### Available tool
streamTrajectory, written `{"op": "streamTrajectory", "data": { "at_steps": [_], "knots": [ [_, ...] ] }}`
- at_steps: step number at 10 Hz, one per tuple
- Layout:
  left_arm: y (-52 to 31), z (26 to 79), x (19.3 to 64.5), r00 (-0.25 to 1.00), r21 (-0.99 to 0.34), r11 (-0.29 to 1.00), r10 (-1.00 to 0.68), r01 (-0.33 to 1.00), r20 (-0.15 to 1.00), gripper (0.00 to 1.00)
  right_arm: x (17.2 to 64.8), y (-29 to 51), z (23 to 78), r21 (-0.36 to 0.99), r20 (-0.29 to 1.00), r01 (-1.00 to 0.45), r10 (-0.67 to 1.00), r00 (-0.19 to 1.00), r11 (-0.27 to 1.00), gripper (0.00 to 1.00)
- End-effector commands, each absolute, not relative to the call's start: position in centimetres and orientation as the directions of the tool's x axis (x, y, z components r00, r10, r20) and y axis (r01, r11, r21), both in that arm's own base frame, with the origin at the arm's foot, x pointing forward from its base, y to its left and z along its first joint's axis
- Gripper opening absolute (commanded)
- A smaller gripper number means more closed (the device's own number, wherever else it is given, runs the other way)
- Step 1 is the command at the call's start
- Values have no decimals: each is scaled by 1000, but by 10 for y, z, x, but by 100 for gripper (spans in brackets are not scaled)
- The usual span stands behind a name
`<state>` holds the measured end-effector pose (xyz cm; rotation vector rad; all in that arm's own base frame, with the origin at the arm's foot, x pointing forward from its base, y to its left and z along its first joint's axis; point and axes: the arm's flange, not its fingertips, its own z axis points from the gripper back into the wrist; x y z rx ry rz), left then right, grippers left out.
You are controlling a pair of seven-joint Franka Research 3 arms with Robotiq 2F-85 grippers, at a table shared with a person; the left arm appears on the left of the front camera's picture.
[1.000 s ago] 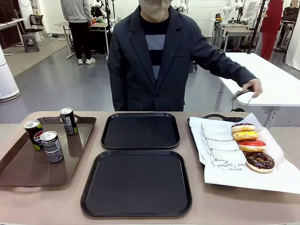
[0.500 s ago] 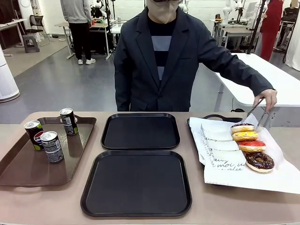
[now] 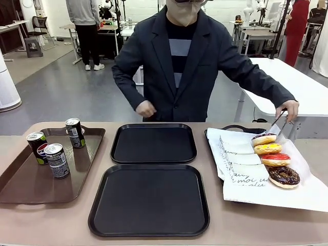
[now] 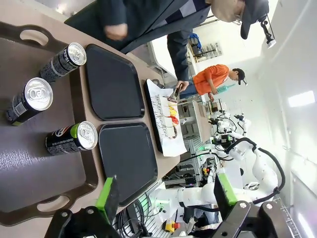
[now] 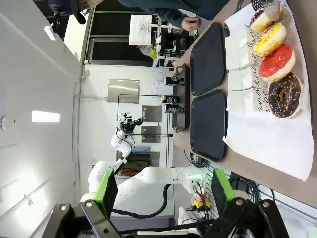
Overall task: Set up donuts and drinks on trays.
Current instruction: Pick up one Pepsi coke and place it on the Flat Tray.
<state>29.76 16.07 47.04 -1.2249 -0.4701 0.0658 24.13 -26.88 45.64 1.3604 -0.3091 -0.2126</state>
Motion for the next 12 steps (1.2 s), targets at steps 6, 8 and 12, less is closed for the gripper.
{"op": "streamTrajectory", "data": {
  "at_steps": [6,8,12],
  "knots": [
    [148,519,317,930,-810,562,184,166,318,100,240,-270,456,982,97,-36,-326,940,186,100],
    [94,543,329,973,-570,806,-29,159,231,100,240,-270,456,982,97,-36,-326,940,186,100],
    [-29,497,376,989,-7,989,-147,147,32,100,240,-270,456,982,97,-36,-326,940,186,100]
  ]
}}
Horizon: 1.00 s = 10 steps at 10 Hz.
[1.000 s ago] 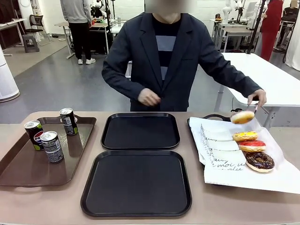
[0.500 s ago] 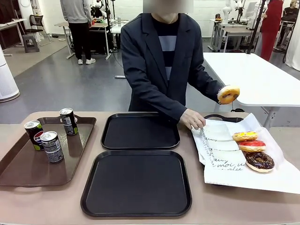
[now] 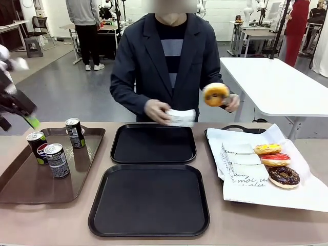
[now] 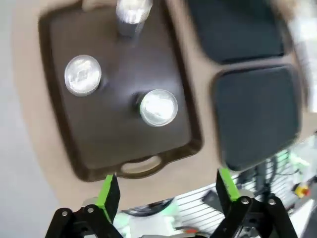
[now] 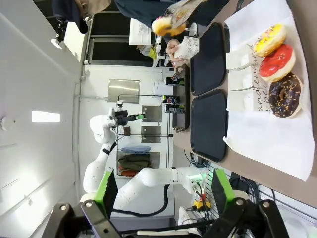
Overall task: Set up donuts and drinks on trays.
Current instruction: Pick up one Pepsi coke and place it on the Flat Tray.
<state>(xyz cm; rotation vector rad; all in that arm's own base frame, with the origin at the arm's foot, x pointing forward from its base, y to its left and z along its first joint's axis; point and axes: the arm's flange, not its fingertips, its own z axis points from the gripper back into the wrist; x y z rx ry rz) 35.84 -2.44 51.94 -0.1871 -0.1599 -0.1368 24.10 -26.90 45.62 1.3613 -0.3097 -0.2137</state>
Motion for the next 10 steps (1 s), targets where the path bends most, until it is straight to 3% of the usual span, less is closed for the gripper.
{"op": "streamTrajectory", "data": {
  "at_steps": [1,3,4,5,10],
  "knots": [
    [-50,481,385,990,80,987,-141,139,21,100,240,-270,456,982,97,-36,-326,940,186,100],
    [-76,463,398,992,171,979,-121,113,36,100,240,-270,456,982,97,-36,-326,940,186,100],
    [-76,464,397,991,101,989,-118,112,56,100,240,-270,456,982,97,-36,-326,940,186,100],
    [-78,458,385,988,150,978,-152,145,36,100,240,-270,456,982,97,-36,-326,940,186,100],
    [-80,457,390,988,126,981,-150,145,32,100,240,-270,456,982,97,-36,-326,940,186,100]
  ]
}}
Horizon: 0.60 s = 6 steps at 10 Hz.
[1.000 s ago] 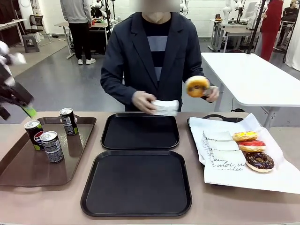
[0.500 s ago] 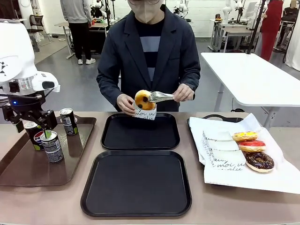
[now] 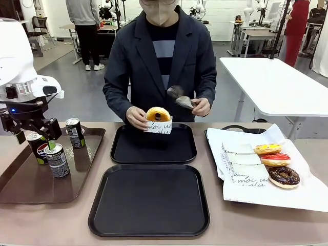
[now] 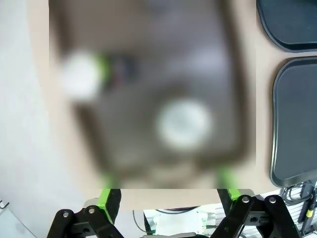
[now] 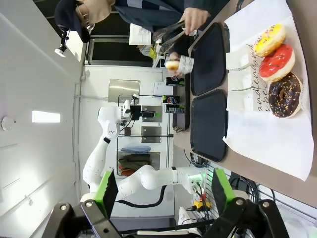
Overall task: Set up donuts and drinks on trays.
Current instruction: Pick up one Pepsi coke and place it on the Flat Tray.
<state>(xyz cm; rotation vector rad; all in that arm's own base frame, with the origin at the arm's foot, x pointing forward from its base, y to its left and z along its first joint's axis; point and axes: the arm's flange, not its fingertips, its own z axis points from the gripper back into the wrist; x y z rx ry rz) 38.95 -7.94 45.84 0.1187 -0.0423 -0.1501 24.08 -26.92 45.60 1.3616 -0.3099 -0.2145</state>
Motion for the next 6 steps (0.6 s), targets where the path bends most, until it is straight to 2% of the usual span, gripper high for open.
{"op": "streamTrajectory", "data": {
  "at_steps": [1,4,6],
  "knots": [
    [-83,454,394,988,86,986,-149,145,46,100,240,-270,456,982,97,-36,-326,940,186,100],
    [-82,448,391,991,53,997,-66,60,119,100,240,-270,456,982,97,-36,-326,940,186,100],
    [-81,424,389,988,65,998,12,-23,155,100,240,-270,456,982,97,-36,-326,940,186,100]
  ]
}}
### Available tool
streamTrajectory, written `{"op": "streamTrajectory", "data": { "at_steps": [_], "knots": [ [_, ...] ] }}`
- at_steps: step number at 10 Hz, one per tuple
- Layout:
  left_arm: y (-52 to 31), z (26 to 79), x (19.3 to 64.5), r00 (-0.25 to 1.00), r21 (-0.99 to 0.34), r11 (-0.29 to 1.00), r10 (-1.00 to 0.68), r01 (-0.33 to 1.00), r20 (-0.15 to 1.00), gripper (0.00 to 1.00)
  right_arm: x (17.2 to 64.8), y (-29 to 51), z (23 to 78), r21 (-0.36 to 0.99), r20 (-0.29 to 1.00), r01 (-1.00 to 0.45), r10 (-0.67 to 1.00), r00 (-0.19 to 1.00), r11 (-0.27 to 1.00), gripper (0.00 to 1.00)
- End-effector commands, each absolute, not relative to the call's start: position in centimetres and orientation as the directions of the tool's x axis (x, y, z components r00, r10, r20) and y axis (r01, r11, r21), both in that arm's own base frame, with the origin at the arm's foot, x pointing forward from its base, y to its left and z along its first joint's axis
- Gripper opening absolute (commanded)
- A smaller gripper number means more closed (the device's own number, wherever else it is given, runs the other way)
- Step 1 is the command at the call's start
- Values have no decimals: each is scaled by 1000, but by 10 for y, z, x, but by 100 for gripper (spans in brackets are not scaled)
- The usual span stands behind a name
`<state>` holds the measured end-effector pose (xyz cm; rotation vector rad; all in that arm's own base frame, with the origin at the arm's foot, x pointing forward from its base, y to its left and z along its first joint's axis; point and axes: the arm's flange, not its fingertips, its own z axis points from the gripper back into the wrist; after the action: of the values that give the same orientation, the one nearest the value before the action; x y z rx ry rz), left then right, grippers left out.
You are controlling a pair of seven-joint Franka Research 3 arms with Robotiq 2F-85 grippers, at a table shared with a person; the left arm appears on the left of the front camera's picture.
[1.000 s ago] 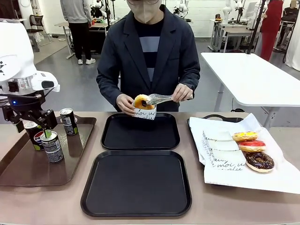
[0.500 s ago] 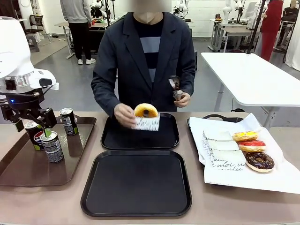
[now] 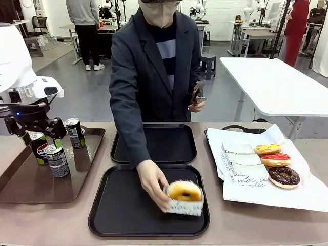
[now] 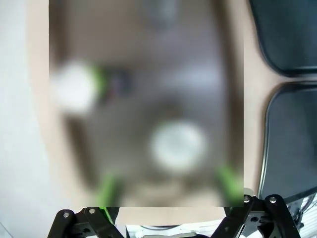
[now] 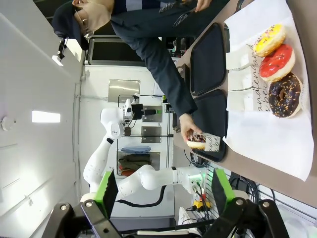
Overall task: Set up donuts and drinks on trays.
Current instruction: Pick up one Pepsi coke and place it on the Flat Tray.
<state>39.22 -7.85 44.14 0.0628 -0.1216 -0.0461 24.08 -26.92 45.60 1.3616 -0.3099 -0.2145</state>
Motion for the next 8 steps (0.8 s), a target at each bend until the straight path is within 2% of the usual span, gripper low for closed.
{"op": "streamTrajectory", "data": {
  "at_steps": [1,8],
  "knots": [
    [-83,418,395,989,72,997,20,-31,146,100,240,-270,456,982,97,-36,-326,940,186,100],
    [-90,388,422,987,56,993,95,-103,130,100,240,-270,456,982,97,-36,-326,940,186,100]
  ]
}}
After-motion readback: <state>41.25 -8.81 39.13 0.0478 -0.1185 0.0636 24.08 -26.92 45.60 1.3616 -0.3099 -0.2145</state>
